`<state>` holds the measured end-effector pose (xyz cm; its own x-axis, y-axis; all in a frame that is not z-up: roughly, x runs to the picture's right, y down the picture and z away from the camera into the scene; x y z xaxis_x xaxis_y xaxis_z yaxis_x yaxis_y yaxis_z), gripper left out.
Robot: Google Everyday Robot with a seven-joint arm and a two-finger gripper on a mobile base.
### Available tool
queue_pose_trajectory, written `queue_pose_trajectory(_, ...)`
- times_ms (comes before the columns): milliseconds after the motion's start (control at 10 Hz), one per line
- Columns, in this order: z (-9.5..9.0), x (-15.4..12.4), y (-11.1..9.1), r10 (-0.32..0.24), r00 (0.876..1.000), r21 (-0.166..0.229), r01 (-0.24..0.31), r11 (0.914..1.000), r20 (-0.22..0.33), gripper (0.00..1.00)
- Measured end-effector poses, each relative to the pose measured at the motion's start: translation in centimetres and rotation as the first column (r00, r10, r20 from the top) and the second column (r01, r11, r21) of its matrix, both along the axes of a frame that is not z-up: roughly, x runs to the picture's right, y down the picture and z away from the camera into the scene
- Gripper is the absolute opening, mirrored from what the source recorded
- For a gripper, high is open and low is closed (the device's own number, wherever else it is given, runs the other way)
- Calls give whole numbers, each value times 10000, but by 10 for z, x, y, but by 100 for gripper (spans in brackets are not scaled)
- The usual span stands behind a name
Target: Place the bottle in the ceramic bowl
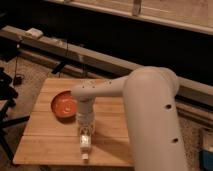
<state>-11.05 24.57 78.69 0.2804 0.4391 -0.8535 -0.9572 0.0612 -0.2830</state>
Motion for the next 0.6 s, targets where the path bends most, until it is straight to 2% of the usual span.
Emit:
queue_pose_trajectory(200, -2, -2, -3, -73, 9999, 61, 72, 10000, 69, 1)
queue_pose_trajectory(400, -2, 1, -11, -4, 9999, 192, 6, 9998, -101, 0)
queue_pose_trajectory(600, -6, 11, -38, 210, 9988, 568, -184, 9982, -453, 0)
